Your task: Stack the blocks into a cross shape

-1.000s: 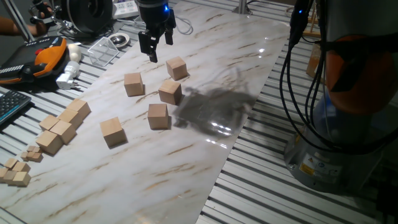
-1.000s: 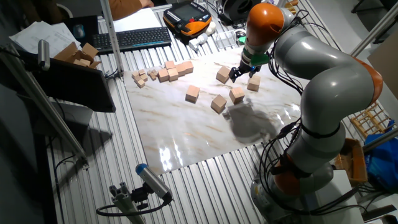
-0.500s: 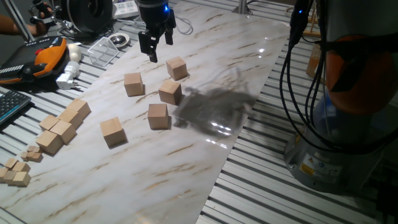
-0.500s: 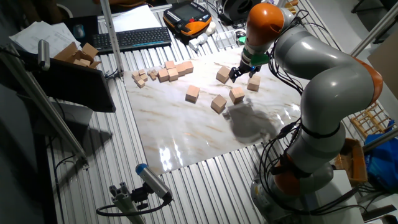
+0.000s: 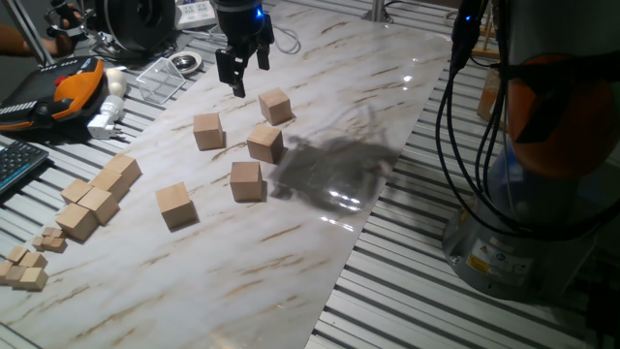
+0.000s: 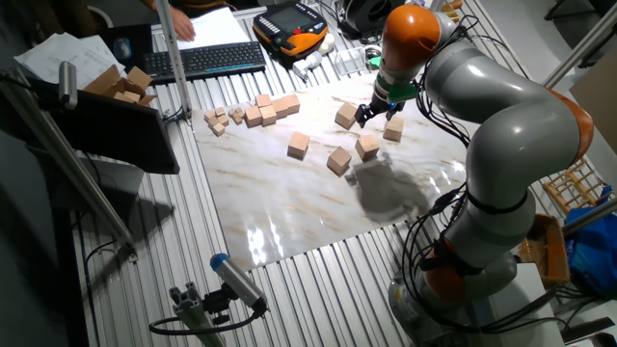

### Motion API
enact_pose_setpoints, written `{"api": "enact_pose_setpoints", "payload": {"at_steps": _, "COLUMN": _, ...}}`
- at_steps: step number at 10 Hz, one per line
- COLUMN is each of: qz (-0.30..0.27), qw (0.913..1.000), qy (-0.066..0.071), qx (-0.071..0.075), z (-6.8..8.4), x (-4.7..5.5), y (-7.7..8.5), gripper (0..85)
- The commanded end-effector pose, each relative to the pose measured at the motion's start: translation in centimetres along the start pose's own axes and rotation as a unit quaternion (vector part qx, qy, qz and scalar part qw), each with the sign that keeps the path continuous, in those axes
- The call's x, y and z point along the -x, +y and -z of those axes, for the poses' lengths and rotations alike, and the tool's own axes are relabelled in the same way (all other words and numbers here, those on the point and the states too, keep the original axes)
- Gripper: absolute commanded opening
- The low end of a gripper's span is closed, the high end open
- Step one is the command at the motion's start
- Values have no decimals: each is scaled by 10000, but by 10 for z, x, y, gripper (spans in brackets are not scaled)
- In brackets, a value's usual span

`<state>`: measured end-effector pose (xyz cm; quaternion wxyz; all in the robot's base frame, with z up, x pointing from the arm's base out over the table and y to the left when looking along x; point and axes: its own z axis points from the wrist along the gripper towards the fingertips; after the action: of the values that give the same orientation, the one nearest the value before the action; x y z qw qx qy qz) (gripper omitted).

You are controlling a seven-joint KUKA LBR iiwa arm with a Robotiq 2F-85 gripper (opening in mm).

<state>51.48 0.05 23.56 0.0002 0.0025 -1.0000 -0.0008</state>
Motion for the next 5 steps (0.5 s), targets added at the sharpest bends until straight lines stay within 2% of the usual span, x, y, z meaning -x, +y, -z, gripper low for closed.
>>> {"api": "enact_pose_setpoints", "payload": {"at_steps": 1, "qz": 1165, "qw": 9771, "qy": 1780, "qx": -4, "z": 0, "x": 0, "y": 0, "gripper": 0}}
{"api": "enact_pose_setpoints", "payload": {"at_steps": 5, "qz": 1210, "qw": 9771, "qy": 1751, "qx": -8, "z": 0, "x": 0, "y": 0, "gripper": 0}}
